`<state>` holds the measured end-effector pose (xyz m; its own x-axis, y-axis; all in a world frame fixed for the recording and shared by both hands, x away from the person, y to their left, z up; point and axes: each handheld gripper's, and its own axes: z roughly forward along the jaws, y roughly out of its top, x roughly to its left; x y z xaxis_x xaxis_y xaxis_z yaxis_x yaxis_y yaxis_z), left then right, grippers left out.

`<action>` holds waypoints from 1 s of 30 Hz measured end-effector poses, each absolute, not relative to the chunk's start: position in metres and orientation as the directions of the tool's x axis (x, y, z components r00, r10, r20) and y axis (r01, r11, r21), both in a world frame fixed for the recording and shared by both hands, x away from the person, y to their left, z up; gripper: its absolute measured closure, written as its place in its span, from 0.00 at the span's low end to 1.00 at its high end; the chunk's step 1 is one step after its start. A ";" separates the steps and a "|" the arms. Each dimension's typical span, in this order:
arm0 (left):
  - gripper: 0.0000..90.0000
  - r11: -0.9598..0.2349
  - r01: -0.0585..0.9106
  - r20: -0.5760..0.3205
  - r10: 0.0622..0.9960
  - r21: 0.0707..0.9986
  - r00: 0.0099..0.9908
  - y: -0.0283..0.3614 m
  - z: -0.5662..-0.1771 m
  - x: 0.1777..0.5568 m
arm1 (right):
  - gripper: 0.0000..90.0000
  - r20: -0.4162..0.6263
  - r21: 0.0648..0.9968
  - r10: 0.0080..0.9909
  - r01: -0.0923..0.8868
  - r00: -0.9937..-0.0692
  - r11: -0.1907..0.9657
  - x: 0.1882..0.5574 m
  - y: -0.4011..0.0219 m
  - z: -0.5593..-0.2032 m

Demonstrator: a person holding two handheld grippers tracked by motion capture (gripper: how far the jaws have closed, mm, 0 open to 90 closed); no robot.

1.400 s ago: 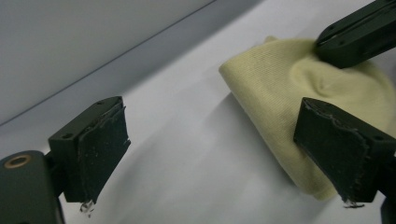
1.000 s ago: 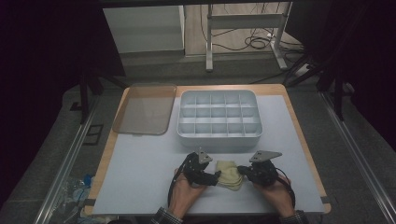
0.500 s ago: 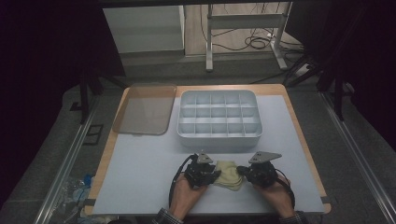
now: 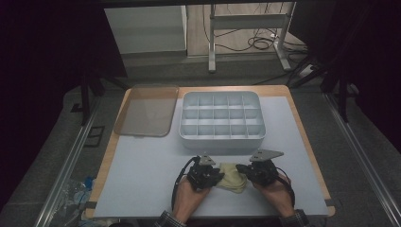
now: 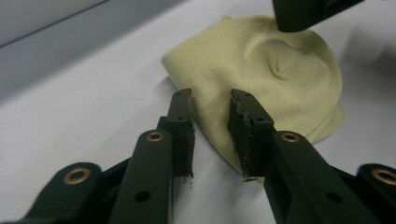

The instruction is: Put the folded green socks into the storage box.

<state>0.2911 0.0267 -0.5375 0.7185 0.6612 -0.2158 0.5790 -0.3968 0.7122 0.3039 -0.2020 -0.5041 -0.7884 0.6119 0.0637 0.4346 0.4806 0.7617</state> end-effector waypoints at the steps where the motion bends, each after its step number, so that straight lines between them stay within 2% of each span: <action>1: 0.76 -0.402 0.575 -0.207 0.662 0.713 0.720 0.027 -0.537 0.291 | 0.99 0.059 0.765 0.608 0.427 -0.792 0.482 0.306 -0.199 -0.504; 3: 0.71 -0.415 0.557 -0.172 0.671 0.719 0.722 0.026 -0.537 0.290 | 0.99 0.057 0.766 0.607 0.425 -0.793 0.483 0.310 -0.193 -0.505; 4: 0.65 -0.417 0.554 -0.165 0.673 0.721 0.721 0.026 -0.538 0.290 | 0.99 0.057 0.762 0.610 0.429 -0.791 0.485 0.316 -0.189 -0.509; 11: 0.56 -0.429 0.542 -0.130 0.686 0.723 0.716 0.026 -0.538 0.290 | 0.99 0.031 0.734 0.617 0.436 -0.787 0.520 0.323 -0.179 -0.522; 30: 0.55 -0.427 0.547 -0.131 0.691 0.720 0.711 0.026 -0.537 0.290 | 0.99 0.042 0.734 0.574 0.415 -0.818 0.537 0.296 -0.181 -0.521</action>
<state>0.2904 0.0256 -0.5374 0.7112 0.6907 -0.1309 0.5469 -0.4267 0.7203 0.2964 -0.1814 -0.5212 -0.8178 0.5740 0.0425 0.4152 0.5373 0.7341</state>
